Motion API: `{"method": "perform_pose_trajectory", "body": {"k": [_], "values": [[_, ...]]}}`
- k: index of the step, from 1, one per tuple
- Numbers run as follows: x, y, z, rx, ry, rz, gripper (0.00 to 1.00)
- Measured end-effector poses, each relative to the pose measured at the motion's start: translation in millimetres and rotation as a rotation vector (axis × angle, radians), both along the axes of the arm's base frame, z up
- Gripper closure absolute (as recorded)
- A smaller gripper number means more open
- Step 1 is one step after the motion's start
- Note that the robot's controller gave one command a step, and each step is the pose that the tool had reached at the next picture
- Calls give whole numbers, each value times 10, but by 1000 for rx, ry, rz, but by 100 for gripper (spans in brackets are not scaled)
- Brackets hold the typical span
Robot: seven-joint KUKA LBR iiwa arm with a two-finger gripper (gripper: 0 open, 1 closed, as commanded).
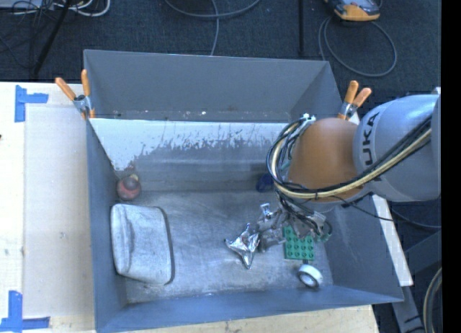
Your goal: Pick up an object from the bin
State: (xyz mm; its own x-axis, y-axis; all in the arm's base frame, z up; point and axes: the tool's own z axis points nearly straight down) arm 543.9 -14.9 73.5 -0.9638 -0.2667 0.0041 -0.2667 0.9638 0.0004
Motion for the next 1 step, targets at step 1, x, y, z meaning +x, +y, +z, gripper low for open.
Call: {"method": "perform_pose_trajectory", "body": {"k": [1], "values": [[22,12,765,1,-12,-2,100]]}}
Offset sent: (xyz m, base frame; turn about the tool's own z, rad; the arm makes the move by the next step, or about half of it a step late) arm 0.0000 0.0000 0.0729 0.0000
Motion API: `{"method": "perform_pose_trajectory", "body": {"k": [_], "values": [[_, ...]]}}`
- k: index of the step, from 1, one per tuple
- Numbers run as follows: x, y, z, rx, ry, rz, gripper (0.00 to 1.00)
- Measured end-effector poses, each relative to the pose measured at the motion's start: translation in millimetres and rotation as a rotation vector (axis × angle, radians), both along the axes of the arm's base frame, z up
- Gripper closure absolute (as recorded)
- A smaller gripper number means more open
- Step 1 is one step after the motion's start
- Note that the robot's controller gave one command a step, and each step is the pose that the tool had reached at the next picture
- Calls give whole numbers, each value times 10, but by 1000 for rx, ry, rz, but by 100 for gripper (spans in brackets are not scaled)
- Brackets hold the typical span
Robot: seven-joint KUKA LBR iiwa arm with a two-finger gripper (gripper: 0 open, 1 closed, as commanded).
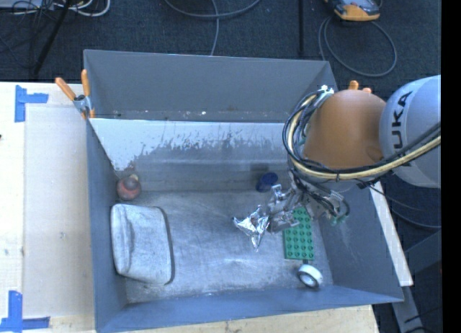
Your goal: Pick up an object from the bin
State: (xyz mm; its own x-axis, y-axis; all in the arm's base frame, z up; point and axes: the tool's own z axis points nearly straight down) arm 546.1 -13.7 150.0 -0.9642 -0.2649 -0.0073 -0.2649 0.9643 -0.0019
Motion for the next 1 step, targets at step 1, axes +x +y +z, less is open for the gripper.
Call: {"method": "perform_pose_trajectory", "body": {"k": [1], "values": [[16,17,493,0,2,-2,100]]}}
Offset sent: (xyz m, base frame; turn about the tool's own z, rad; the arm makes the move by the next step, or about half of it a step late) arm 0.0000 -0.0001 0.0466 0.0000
